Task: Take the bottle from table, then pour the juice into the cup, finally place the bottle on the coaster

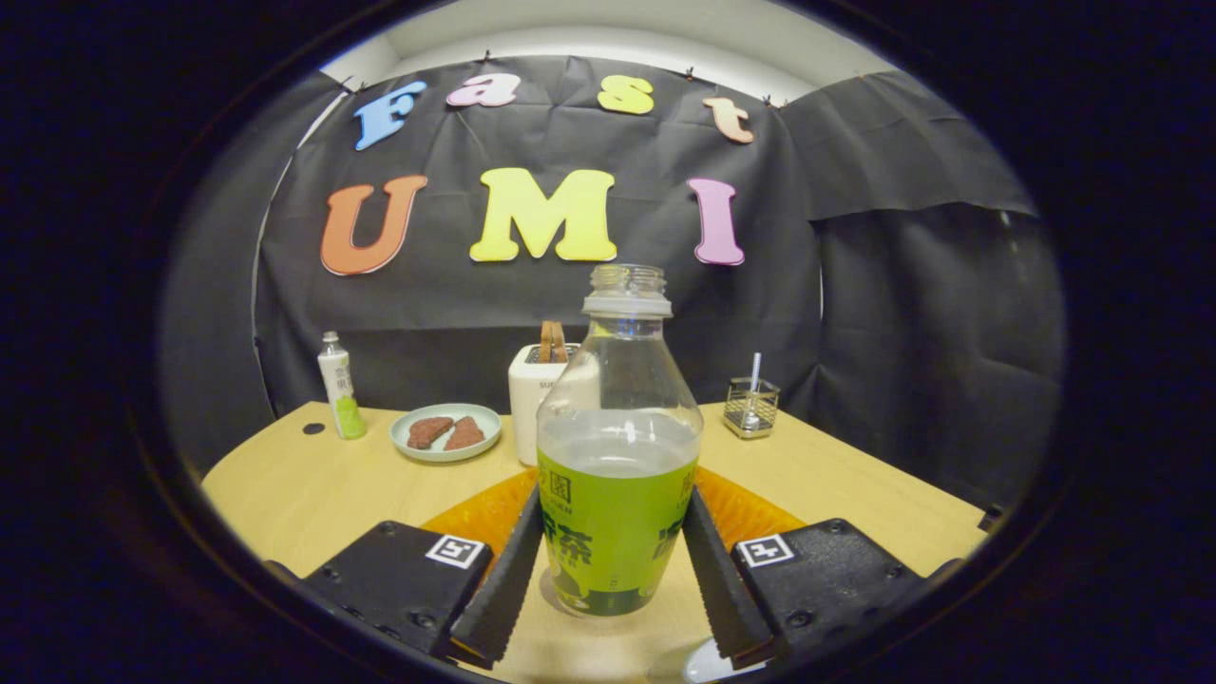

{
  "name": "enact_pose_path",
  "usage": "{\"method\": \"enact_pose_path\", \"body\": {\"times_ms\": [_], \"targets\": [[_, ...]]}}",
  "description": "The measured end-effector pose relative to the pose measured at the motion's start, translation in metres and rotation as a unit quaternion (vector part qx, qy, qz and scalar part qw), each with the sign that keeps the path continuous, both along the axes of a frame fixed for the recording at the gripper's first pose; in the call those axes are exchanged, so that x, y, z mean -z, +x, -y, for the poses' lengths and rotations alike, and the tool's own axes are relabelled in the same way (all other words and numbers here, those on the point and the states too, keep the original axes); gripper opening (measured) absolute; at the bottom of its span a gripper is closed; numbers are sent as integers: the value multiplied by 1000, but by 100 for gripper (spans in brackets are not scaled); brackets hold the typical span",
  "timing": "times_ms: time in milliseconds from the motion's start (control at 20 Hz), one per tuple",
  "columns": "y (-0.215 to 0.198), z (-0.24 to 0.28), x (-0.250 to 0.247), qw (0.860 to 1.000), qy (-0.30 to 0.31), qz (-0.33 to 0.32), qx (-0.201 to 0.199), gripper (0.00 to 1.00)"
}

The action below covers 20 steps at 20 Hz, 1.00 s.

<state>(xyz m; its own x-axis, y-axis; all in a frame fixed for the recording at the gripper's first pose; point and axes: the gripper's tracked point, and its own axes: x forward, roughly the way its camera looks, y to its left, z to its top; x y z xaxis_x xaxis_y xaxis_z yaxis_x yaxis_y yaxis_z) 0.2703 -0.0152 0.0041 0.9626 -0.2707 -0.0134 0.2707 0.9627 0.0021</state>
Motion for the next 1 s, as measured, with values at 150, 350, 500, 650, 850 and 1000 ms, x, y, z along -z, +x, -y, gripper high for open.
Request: {"method": "enact_pose_path", "body": {"times_ms": [150,350,500,650,850,1000], "targets": [[14,2,14,999,-27,-11,17,82],[27,-8,25,999,-26,-16,-13,82],[30,-3,36,999,-24,-23,-7,82],[34,0,38,999,-27,-16,-7,83],[40,-7,39,999,-29,-10,-24,85],[39,-7,40,999,-40,-19,-22,87]]}}
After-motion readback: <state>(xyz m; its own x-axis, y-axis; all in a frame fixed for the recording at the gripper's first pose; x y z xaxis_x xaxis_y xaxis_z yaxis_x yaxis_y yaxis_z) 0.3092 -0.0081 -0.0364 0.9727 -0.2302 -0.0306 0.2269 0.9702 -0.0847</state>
